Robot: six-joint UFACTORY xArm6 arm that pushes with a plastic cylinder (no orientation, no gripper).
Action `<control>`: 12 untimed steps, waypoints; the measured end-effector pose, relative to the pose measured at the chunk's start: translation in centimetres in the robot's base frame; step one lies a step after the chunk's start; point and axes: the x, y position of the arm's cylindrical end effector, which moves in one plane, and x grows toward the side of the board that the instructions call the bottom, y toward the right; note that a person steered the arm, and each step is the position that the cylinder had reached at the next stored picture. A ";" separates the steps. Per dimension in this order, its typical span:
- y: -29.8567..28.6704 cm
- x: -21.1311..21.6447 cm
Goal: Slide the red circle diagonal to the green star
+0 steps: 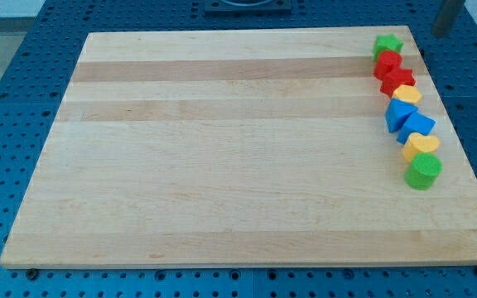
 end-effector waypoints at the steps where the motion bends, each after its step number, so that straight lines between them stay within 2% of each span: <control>1: 0.0 2.6; 2: -0.5 5.4; 3: -3.5 8.2; 5: -18.9 10.1; 6: -19.7 10.6; 7: -15.0 10.9; 8: -13.9 10.5; 10: -22.6 6.8; 12: -19.3 5.9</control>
